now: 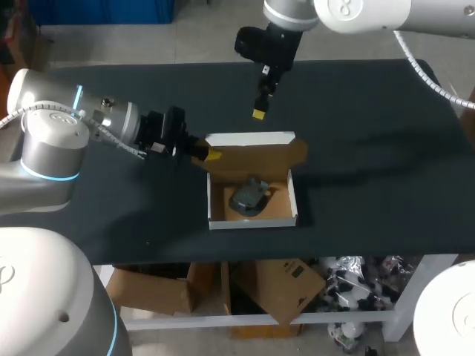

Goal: Assemble the packaging by folding the flat box into shape, placing the metal phone stand inside, and closing the box properly

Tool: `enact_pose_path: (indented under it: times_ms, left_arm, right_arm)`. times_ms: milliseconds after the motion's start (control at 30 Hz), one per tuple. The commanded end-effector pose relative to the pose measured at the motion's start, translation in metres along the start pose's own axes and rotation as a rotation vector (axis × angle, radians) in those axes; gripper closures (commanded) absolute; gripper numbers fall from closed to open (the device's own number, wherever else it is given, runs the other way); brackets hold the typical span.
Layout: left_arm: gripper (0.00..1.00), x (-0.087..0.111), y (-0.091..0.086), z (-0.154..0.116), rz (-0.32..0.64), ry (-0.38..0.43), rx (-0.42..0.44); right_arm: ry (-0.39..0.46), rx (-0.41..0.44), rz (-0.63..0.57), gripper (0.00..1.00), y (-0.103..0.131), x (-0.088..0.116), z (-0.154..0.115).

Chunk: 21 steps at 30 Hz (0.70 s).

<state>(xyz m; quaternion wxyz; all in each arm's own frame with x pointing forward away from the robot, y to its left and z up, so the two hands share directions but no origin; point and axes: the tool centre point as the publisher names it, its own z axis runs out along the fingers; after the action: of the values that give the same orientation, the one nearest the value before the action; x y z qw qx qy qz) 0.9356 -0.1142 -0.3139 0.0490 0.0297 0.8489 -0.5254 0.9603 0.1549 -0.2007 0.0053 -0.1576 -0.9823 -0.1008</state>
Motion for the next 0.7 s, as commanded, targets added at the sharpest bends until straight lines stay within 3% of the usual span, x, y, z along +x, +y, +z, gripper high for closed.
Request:
enact_pose_path:
  times_ms: [33, 700]
  left_arm:
    - [1.00, 0.0010, 0.0014, 0.0007, 0.000, 0.000, 0.001]
    - [1.00, 0.0023, 0.0005, 0.0016, 0.021, -0.006, -0.011]
  right_arm:
    - [-0.003, -0.014, 0.011, 0.00, -0.0023, -0.0027, -0.0064]
    - [0.008, -0.007, 0.035, 0.00, -0.0036, -0.0042, -0.0064]
